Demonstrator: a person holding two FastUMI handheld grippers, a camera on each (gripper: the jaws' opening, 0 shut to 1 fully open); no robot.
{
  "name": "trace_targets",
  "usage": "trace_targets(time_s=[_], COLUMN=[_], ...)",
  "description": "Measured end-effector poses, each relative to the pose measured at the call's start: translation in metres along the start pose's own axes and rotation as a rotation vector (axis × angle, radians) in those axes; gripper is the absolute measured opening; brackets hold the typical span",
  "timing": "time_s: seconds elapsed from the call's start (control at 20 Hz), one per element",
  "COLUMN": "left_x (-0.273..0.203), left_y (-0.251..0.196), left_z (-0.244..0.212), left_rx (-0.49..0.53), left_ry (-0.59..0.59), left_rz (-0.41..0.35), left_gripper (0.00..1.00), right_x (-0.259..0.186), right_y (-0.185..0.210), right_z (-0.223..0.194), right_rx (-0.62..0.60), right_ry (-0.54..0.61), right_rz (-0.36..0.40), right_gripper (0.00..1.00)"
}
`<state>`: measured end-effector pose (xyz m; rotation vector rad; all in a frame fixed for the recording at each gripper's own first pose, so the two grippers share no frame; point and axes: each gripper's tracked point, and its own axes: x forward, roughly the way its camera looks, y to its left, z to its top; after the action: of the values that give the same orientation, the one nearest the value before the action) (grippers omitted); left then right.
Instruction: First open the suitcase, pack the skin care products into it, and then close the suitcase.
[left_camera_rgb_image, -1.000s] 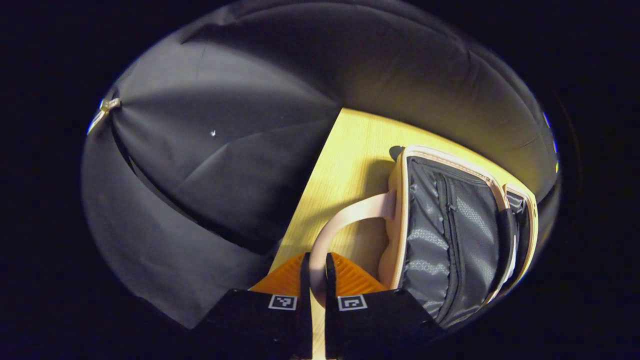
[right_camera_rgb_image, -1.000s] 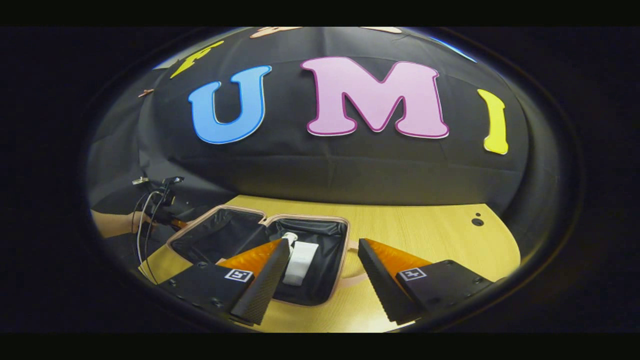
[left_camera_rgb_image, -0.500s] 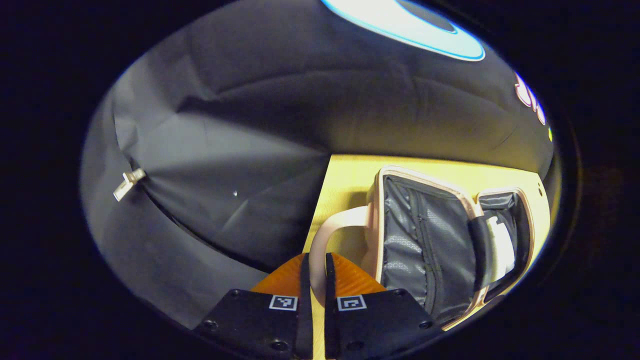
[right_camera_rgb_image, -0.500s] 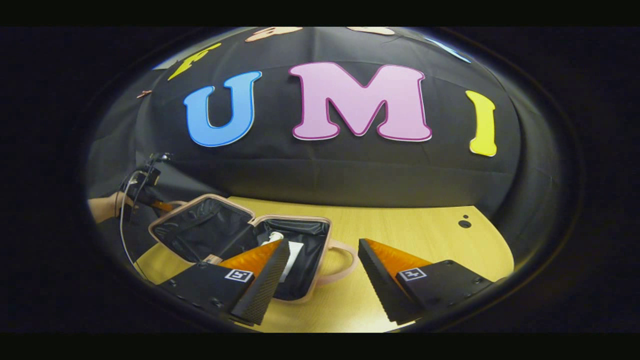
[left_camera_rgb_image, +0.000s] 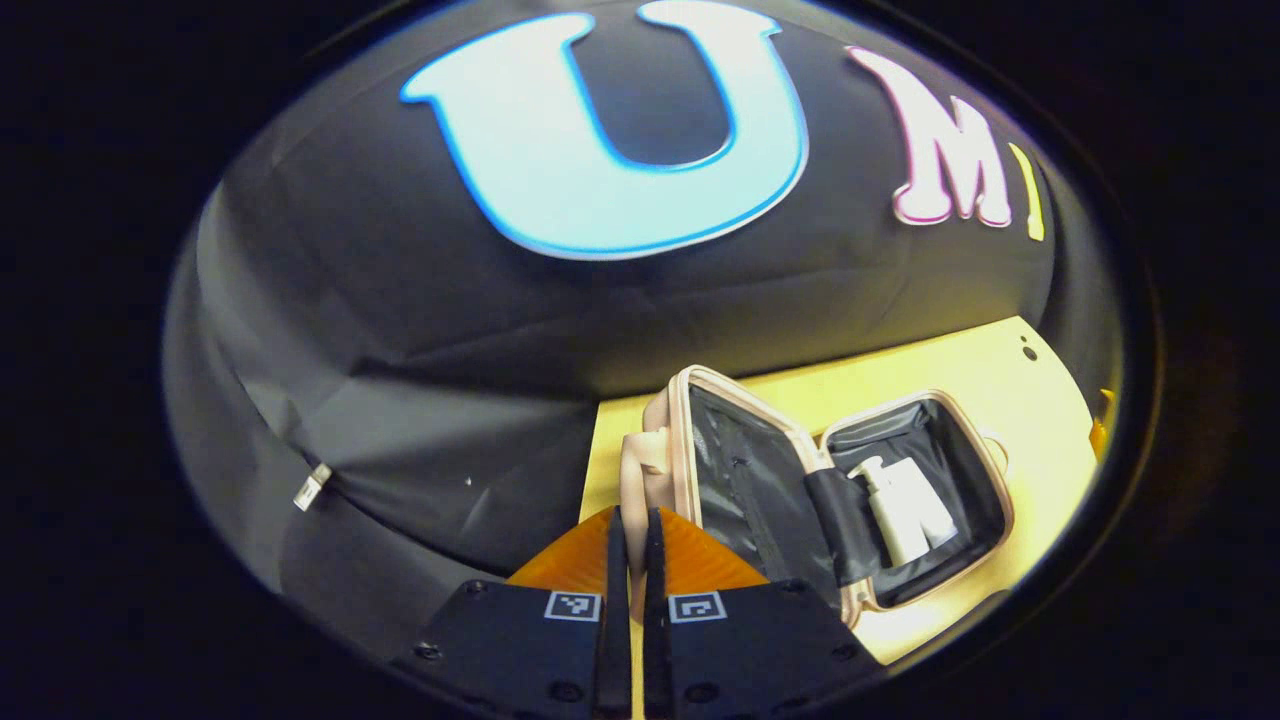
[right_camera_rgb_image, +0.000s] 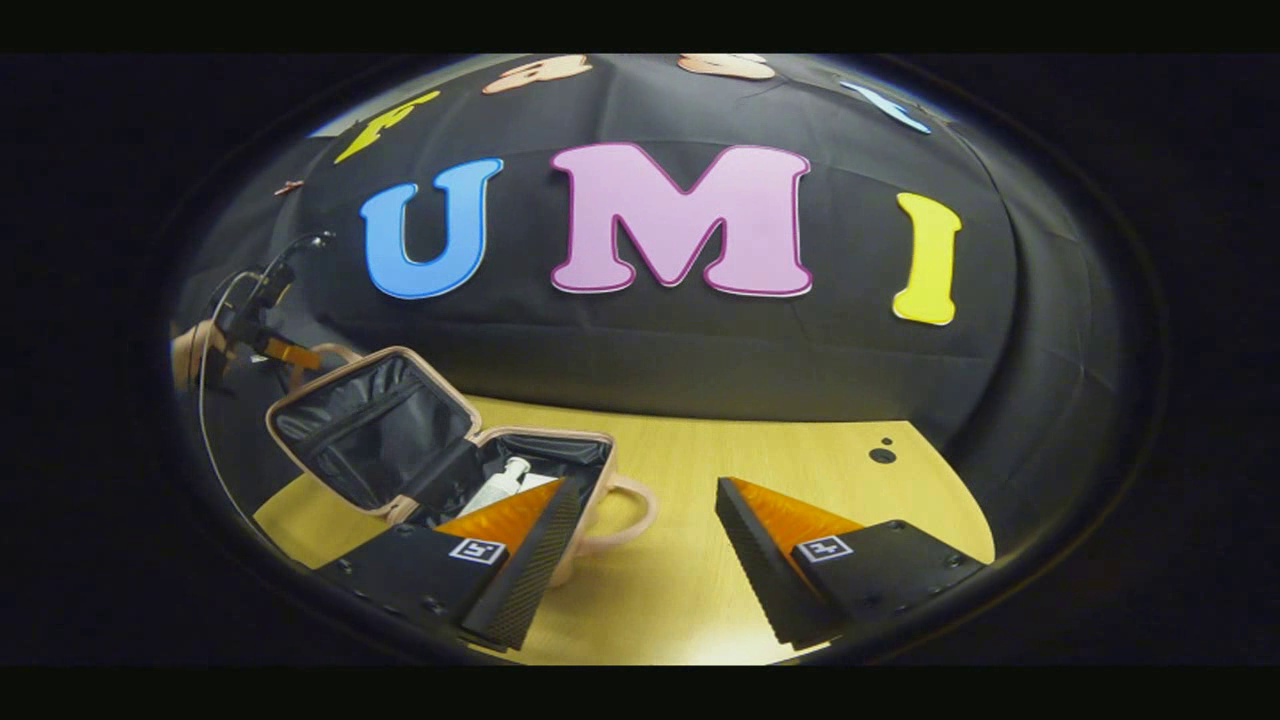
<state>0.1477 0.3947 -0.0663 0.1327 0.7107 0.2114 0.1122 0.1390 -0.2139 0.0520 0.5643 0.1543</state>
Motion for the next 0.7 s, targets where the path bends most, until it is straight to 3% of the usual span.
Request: trace_targets(time_s=[0.35,0.4,0.45,0.7], left_x=[-0.040,-0.045,-0.049,-0.071], left_y=[-0.089,-0.105,-0.120,-0.224], left_z=[0.053,0.060,0.066,0.086], left_rx=[0.150,0.157,0.156,0.059], left_ry=[-0.081,-0.089,-0.099,-0.141], left_rz=[-0.015,-0.018,-0.025,-0.166], left_gripper=[0.10,0.14,0.11,0.10], right_x=[-0.030,-0.035,-0.039,-0.056], right_y=[-0.039,-0.045,-0.051,-0.084], right_z=[0.001,0.003,0.005,0.012], right_rx=[0.021,0.022,0.021,0.029], right_ry=[0.003,0.001,-0.001,0.009], right_rz=[0.000,0.005,0.004,0.033], right_gripper=[0.90,0.90,0.90,0.91])
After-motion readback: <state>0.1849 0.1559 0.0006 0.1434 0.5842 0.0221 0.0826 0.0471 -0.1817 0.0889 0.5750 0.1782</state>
